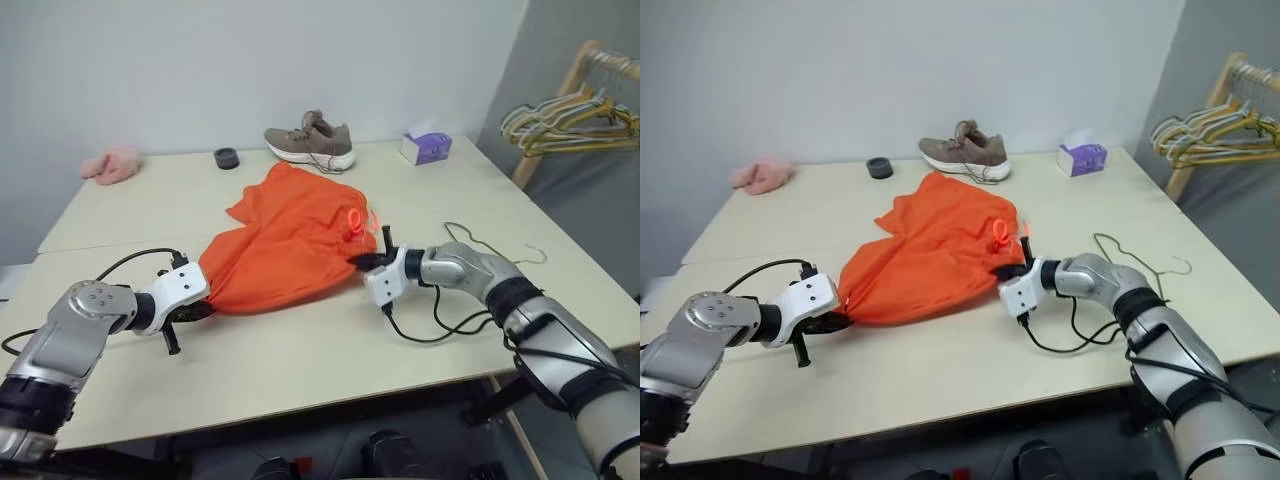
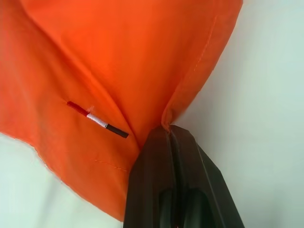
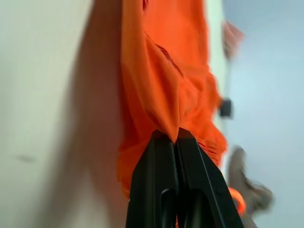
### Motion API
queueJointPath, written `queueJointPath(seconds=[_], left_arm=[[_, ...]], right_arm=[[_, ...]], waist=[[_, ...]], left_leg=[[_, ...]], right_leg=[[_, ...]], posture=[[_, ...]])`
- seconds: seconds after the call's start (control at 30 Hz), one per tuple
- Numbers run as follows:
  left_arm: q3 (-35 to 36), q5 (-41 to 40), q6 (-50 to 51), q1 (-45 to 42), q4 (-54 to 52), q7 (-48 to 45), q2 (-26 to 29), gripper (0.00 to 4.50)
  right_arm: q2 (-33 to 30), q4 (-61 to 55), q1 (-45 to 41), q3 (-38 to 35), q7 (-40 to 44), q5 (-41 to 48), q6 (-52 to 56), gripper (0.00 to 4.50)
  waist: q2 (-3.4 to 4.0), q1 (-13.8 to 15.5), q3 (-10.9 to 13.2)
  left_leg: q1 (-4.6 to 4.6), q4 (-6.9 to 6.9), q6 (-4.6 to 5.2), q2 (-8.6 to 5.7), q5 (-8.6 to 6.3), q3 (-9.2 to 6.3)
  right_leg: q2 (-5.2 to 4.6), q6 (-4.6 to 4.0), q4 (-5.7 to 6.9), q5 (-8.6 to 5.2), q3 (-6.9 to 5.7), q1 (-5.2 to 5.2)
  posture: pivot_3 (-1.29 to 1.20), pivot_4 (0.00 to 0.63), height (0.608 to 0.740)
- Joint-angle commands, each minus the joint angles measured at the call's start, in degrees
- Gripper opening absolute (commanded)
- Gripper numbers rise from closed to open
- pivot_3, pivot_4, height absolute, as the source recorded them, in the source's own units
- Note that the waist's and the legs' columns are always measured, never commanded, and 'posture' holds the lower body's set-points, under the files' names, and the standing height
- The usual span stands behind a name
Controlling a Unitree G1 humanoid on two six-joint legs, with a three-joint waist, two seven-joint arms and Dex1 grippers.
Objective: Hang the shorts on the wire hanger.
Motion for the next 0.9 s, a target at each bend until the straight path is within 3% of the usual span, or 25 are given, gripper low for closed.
queueJointPath(seconds=[0.03, 0.1, 0.27, 0.47, 0.63, 0.9], left_arm=[[1.4, -4.8, 4.5, 3.7, -9.1, -4.8, 2.3, 0.0], [1.1, -6.4, 6.3, 5.3, -12.5, -6.6, 3.0, 0.0], [0.4, -7.7, 7.3, 7.4, -15.4, -8.6, 3.6, 0.0], [-0.4, -7.8, 5.8, 8.9, -15.5, -9.9, 3.4, 0.0], [-0.3, -9.0, 6.2, 10.4, -17.0, -10.3, 3.2, 0.0], [2.3, -13.3, 8.6, 11.4, -18.5, -10.2, 3.2, 2.47]], right_arm=[[-5.8, -15.4, 5.7, -2.5, 17.1, 14.1, 8.1, 0.02], [-9.3, -24.3, 9.6, -3.8, 24.0, 20.1, 14.9, 0.02], [-13.6, -35.5, 14.6, -7.0, 30.3, 24.2, 24.4, 0.02], [-14.6, -45.3, 19.1, -8.1, 35.9, 27.2, 35.2, 0.02], [-15.5, -50.4, 21.6, -8.9, 39.4, 27.7, 41.1, 0.02], [-16.7, -56.9, 22.2, -12.3, 43.2, 32.4, 49.4, 2.69]], waist=[[0.02, 0.7, 0.0], [0.05, 1.8, 0.0], [0.09, 2.5, 0.1], [0.12, 2.8, 0.1], [0.25, 3.1, 0.2], [0.28, 3.3, 0.2]], left_leg=[[0.05, 0.01, 0.0, 0.0, 0.0, -0.07], [0.05, 0.02, -0.03, 0.01, -0.02, -0.26], [0.25, 0.05, -0.05, 0.07, -0.03, -0.3], [0.57, -0.12, -0.09, 0.19, -0.06, -0.25], [0.58, -0.13, -0.1, 0.18, -0.07, -0.19], [0.58, -0.13, -0.12, 0.18, -0.08, -0.18]], right_leg=[[-0.01, -0.03, -0.06, -0.02, -0.06, 0.12], [-0.04, -0.04, -0.34, -0.02, -0.26, 0.33], [-0.05, -0.5, -0.52, -0.09, -0.32, 0.58], [0.06, -0.78, -0.51, -0.27, -0.34, 0.71], [0.06, -0.54, -0.52, -0.4, -0.29, 0.66], [0.05, -0.51, -0.55, -0.41, -0.29, 0.59]], posture=[[-0.1, 0.006, 0.74], [-0.11, 0.008, 0.74], [-0.12, 0.012, 0.74], [-0.12, 0.014, 0.74], [-0.13, 0.017, 0.74], [-0.14, 0.017, 0.74]])
